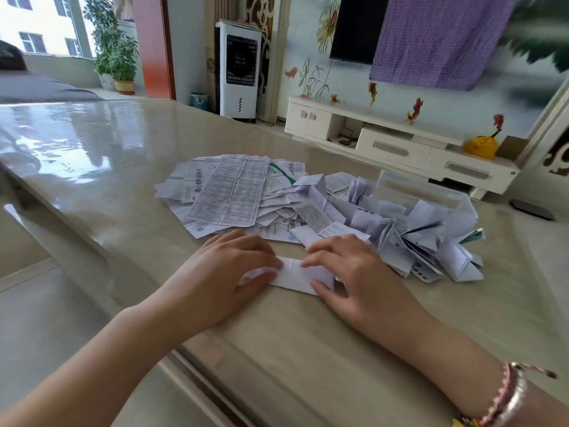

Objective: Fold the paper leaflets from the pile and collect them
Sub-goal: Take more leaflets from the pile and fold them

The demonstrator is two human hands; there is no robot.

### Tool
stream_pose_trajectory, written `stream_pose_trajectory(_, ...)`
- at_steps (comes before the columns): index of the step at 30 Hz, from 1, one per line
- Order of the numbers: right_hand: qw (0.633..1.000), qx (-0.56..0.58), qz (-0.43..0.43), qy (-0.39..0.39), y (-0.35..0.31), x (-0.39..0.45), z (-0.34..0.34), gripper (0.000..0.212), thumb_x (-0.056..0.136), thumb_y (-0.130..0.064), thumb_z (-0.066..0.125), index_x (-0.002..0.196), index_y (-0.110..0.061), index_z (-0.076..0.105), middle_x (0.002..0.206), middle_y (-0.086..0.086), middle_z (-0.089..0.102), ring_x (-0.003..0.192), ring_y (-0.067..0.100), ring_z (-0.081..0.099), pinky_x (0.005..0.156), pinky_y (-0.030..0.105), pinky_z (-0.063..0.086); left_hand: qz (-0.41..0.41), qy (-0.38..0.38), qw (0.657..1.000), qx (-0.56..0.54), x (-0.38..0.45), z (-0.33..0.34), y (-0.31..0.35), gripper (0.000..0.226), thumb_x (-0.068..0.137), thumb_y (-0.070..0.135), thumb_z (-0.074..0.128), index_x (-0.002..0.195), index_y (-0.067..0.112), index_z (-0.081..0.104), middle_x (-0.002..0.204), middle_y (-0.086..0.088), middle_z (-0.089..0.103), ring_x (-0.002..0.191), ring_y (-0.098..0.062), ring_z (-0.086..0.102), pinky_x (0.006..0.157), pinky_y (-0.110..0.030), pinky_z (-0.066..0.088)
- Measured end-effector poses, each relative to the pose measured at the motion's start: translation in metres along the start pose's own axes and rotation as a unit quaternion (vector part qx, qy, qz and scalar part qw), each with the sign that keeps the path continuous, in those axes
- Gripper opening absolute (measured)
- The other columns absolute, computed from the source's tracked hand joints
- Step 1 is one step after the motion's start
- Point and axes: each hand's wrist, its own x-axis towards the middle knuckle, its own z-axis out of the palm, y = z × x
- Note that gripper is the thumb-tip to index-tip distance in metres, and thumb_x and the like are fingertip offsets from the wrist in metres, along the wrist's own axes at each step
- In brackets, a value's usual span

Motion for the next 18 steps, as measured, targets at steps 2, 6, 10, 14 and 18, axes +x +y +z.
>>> stream_pose_trajectory(2, 1.000, -0.002, -0.016, -0.026, -0.0012, -0.0013, -0.0008, 0.031, 0.088, -0.047, 0.054, 0.110, -0.028, 0.065, 0.115, -0.015, 0.061, 0.110, 0.005, 0.054, 0.096, 0.028, 0.036, 0.003, -0.008, 1.000, -0.014, 0.0006, -0.0008, -0.0016, 0.039, 0.087, 0.060, 0.047, 0.106, 0.036, 0.071, 0.107, 0.019, 0.062, 0.101, -0.011, 0.057, 0.087, -0.034, 0.049)
stream_pose_trajectory(6, 0.998, -0.008, -0.030, -0.054, -0.0028, -0.0016, -0.0020, 0.041, 0.089, -0.052, 0.049, 0.116, -0.025, 0.064, 0.116, -0.013, 0.064, 0.111, 0.005, 0.057, 0.094, 0.027, 0.039, 0.005, -0.011, 1.000, -0.025, 0.0004, -0.0014, -0.0036, 0.042, 0.083, 0.065, 0.051, 0.106, 0.036, 0.071, 0.107, 0.020, 0.064, 0.100, -0.008, 0.057, 0.088, -0.030, 0.045)
stream_pose_trajectory(10, 0.998, -0.026, -0.041, -0.034, -0.0052, -0.0008, -0.0028, 0.033, 0.091, -0.045, 0.050, 0.113, -0.025, 0.064, 0.113, -0.013, 0.067, 0.108, 0.007, 0.060, 0.090, 0.031, 0.045, 0.017, -0.003, 1.000, 0.009, 0.0000, -0.0050, -0.0014, 0.038, 0.091, 0.057, 0.043, 0.103, 0.037, 0.073, 0.105, 0.021, 0.065, 0.095, -0.009, 0.059, 0.087, -0.025, 0.044)
stream_pose_trajectory(14, 0.998, -0.033, -0.053, -0.025, -0.0053, -0.0014, -0.0025, 0.031, 0.090, -0.043, 0.052, 0.113, -0.027, 0.066, 0.113, -0.013, 0.068, 0.106, 0.007, 0.061, 0.085, 0.034, 0.050, 0.026, -0.011, 0.999, 0.031, -0.0030, -0.0095, -0.0008, 0.040, 0.089, 0.061, 0.043, 0.105, 0.038, 0.072, 0.109, 0.021, 0.066, 0.095, -0.010, 0.060, 0.086, -0.024, 0.045)
stream_pose_trajectory(18, 0.997, -0.038, -0.057, -0.027, -0.0044, -0.0003, -0.0019, 0.034, 0.090, -0.045, 0.052, 0.115, -0.027, 0.065, 0.116, -0.012, 0.067, 0.108, 0.007, 0.061, 0.085, 0.035, 0.050, 0.009, -0.011, 0.999, 0.032, -0.0030, -0.0083, 0.0002, 0.045, 0.085, 0.068, 0.041, 0.107, 0.041, 0.070, 0.112, 0.022, 0.065, 0.098, -0.009, 0.059, 0.088, -0.024, 0.046)
